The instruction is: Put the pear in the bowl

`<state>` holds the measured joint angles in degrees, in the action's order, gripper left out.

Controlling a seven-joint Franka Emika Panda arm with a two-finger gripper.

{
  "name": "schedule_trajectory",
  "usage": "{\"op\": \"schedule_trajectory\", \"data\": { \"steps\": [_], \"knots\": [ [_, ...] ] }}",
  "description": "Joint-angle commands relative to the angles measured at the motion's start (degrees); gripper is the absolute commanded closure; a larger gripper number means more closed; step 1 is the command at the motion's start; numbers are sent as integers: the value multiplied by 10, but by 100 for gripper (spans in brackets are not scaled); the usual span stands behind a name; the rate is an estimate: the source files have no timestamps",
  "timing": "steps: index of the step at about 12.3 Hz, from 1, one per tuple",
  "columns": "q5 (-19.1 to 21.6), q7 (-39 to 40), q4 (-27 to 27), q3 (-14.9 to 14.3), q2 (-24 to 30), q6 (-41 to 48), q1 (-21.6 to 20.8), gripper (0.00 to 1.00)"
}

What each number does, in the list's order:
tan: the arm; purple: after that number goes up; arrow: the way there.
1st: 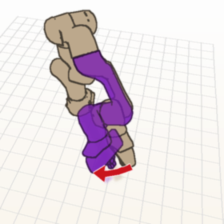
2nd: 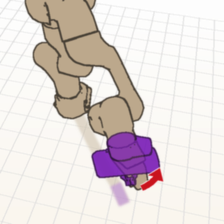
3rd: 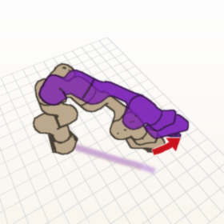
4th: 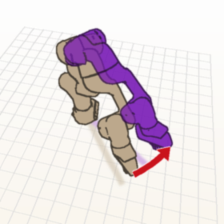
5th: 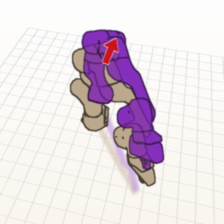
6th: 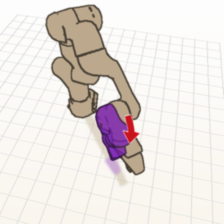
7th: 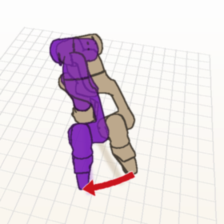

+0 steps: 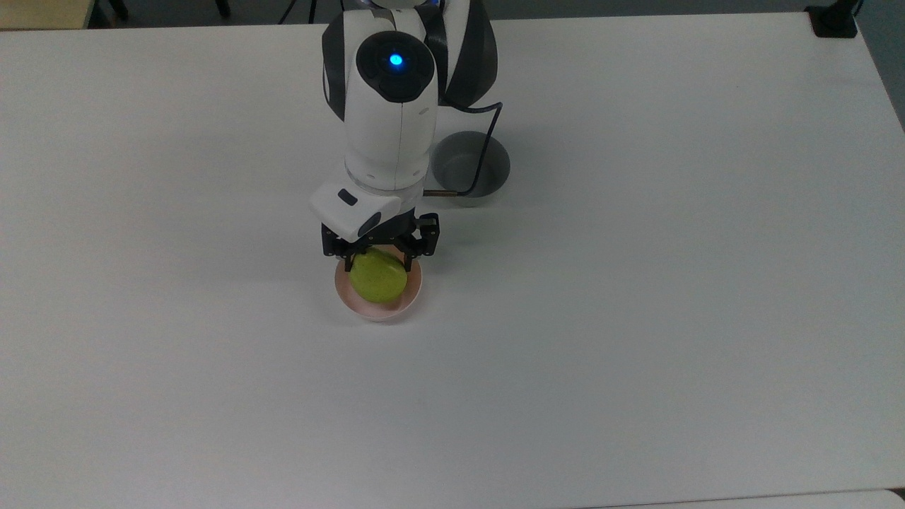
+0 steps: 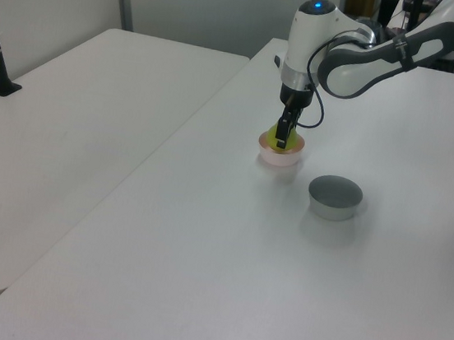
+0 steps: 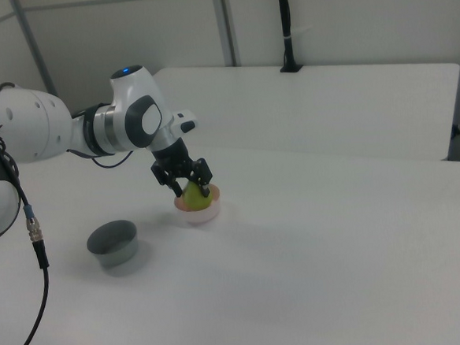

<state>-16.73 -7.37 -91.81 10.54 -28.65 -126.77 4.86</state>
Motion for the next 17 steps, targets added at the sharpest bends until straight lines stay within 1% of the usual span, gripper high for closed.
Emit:
{"op": "schedule_trajectory", "data": {
  "steps": [1,6,8,9,13,14,17],
  "knots": [
    [-13,-17,-7,-4,5,-15,-6,9],
    [-12,-18,-6,-4,9,-9,-5,9],
    [-11,-34,-4,-4,30,2,-4,8],
    [-9,-42,-3,-3,41,14,-3,0],
    [-3,-61,23,-3,83,102,-7,0],
    [1,-64,29,-2,103,133,-8,0],
    [58,-55,28,-4,159,194,-6,0]
  ]
}}
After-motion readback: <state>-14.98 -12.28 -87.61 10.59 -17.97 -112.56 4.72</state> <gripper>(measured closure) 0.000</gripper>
